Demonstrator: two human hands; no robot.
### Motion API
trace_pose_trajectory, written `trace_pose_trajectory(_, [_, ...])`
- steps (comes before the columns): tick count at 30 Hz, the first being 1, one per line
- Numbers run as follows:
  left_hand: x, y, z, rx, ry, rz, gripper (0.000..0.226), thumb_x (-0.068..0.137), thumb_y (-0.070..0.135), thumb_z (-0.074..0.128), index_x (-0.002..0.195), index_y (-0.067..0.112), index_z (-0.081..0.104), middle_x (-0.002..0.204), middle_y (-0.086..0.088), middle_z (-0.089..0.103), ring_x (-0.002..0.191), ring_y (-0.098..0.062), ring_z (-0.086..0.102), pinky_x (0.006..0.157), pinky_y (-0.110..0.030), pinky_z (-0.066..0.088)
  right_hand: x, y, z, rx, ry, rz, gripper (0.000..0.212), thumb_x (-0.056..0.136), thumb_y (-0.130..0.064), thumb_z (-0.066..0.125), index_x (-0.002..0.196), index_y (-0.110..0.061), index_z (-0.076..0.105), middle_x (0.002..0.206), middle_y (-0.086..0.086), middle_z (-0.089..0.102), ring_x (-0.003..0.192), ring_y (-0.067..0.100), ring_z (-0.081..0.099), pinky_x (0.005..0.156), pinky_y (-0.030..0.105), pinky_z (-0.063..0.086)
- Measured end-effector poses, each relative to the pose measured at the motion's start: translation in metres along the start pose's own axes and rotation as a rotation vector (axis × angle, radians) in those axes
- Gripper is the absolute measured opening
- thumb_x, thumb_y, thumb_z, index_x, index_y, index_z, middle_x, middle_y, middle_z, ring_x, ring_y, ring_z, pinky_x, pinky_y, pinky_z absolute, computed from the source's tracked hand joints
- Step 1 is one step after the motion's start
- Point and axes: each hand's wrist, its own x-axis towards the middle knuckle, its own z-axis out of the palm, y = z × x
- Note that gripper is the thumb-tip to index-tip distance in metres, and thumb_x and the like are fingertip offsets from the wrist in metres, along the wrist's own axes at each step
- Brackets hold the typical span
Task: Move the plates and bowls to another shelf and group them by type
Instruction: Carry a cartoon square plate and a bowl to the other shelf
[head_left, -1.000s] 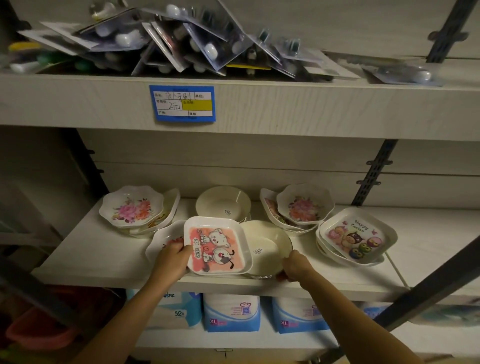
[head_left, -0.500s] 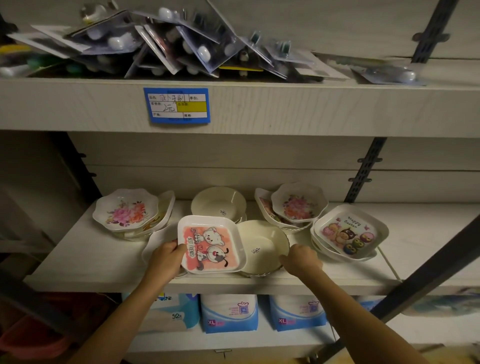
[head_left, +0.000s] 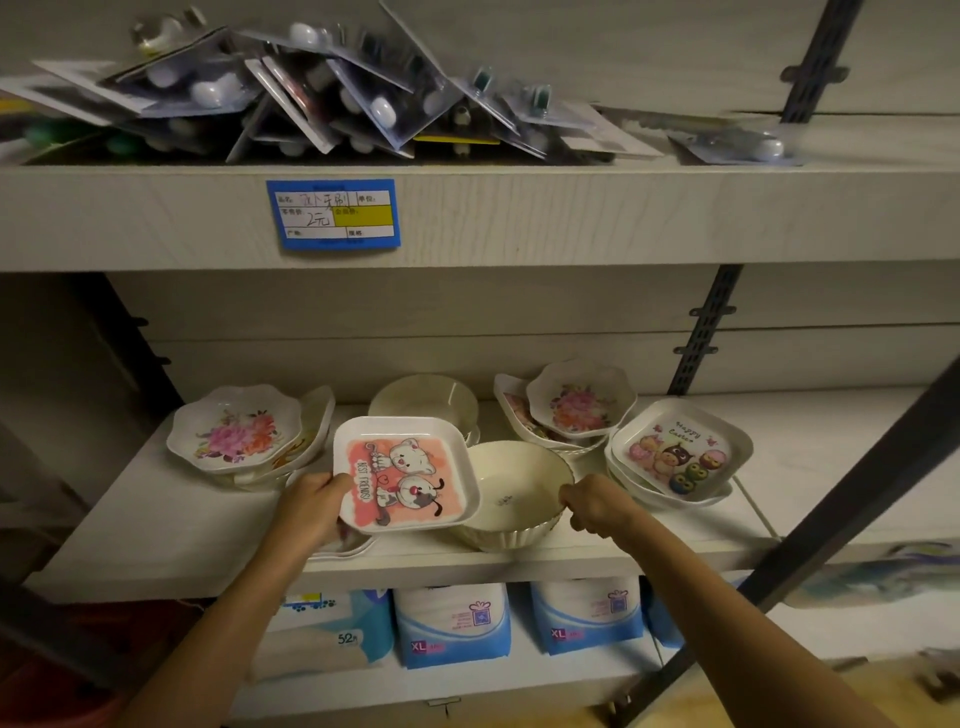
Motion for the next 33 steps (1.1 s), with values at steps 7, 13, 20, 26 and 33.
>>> trace_pose_trajectory(7, [-0.018, 0.021, -0.008, -0.067, -0.048, -0.005, 0.026, 0.093, 0.013, 0.043, 0.105, -0.005, 0.058, 0.067, -0.010, 0.058, 0.042, -0.013, 0.055, 0.026, -0.010, 0.033, -0.034, 0.024, -0.012, 0.096, -0.010, -0.099, 0.035, 0.091, -0.011, 0.044, 0.056, -0.013, 0.048, 0.056, 0.002, 0.049, 0.047, 0.012, 0.039, 0.049, 0.022, 0.032])
trace_pose_trajectory(13, [-0.030, 0.024, 0.014, -0.048, -0.125, 0.029, 0.025, 0.092, 0.013, 0.043, 0.094, -0.004, 0.061, 0.050, -0.003, 0.059, 0.032, -0.006, 0.045, 0.028, -0.010, 0.030, -0.068, 0.062, -0.024, 0.325, -0.028, -0.041, 0.028, 0.096, -0.015, 0.041, 0.074, -0.007, 0.058, 0.060, 0.005, 0.058, 0.050, 0.010, 0.047, 0.050, 0.018, 0.041])
trace_pose_trajectory(20, [-0.067, 0.027, 0.064, -0.010, -0.195, 0.080, 0.023, 0.093, 0.016, 0.043, 0.083, 0.008, 0.063, 0.036, 0.009, 0.054, 0.043, -0.006, 0.044, 0.035, -0.013, 0.031, -0.108, 0.121, -0.053, 0.414, 0.024, -0.056, 0.028, 0.097, -0.014, 0.041, 0.082, -0.004, 0.062, 0.055, 0.004, 0.059, 0.048, 0.010, 0.054, 0.049, 0.016, 0.046])
trace_pose_trajectory(26, [-0.111, 0.043, 0.122, -0.072, -0.252, 0.081, 0.022, 0.092, 0.013, 0.044, 0.083, 0.007, 0.063, 0.063, -0.003, 0.065, 0.056, -0.013, 0.058, 0.034, -0.011, 0.039, -0.137, 0.189, -0.096, 0.411, 0.094, -0.073, 0.032, 0.096, -0.010, 0.041, 0.071, 0.000, 0.058, 0.046, 0.004, 0.058, 0.038, 0.008, 0.047, 0.045, 0.019, 0.036])
trace_pose_trajectory(33, [-0.167, 0.063, 0.197, -0.043, -0.309, 0.112, 0.026, 0.092, 0.012, 0.044, 0.072, 0.010, 0.060, 0.030, 0.009, 0.053, 0.030, -0.004, 0.044, 0.031, -0.015, 0.030, -0.174, 0.281, -0.162, 0.434, 0.168, -0.042, 0.029, 0.095, -0.007, 0.042, 0.079, 0.009, 0.060, 0.043, 0.002, 0.056, 0.040, 0.011, 0.045, 0.048, 0.023, 0.034])
